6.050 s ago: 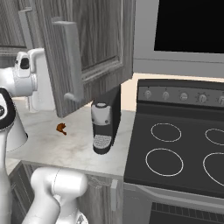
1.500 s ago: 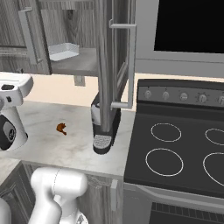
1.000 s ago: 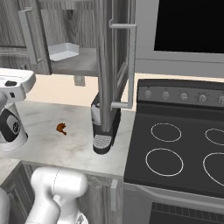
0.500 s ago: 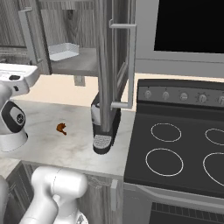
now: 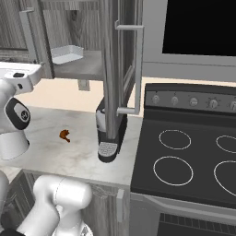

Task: Retrieve the tupperware from the cabinet, then place the raw meat into the tupperware to avoid contamination.

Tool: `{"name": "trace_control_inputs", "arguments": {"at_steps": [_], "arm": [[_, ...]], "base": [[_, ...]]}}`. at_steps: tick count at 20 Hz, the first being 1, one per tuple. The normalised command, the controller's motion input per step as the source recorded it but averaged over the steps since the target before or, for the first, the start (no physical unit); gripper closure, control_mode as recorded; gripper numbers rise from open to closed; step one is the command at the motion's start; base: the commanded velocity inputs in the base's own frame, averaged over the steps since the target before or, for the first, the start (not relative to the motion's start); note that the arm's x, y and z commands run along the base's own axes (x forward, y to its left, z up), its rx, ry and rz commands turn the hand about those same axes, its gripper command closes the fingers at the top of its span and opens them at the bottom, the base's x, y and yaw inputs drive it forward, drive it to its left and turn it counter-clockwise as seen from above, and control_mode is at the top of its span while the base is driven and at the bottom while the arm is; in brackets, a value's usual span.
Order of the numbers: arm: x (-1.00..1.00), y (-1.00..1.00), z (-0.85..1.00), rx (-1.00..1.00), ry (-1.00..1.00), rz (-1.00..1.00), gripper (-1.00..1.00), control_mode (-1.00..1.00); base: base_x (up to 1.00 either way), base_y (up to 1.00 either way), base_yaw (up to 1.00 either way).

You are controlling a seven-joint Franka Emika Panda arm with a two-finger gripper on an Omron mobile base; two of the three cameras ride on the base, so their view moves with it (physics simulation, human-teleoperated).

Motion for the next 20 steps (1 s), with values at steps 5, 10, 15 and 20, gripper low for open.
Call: {"name": "trace_control_inputs", "arguments": {"at_steps": [5,10,15,20], "arm": [[0.35,0.03,0.00,0.00,0.03,0.00,-1.00,-1.00],[0.34,0.08,0.00,-0.01,0.02,0.00,-1.00,-1.00],[0.32,0.17,0.00,-0.01,0.02,0.00,-1.00,-1.00],[0.33,0.16,0.00,-0.02,0.02,0.00,-1.00,-1.00]], "base": [[0.00,0.00,0.00],[0.00,0.00,0.00],[0.00,0.00,0.00],[0.00,0.00,0.00]]}}
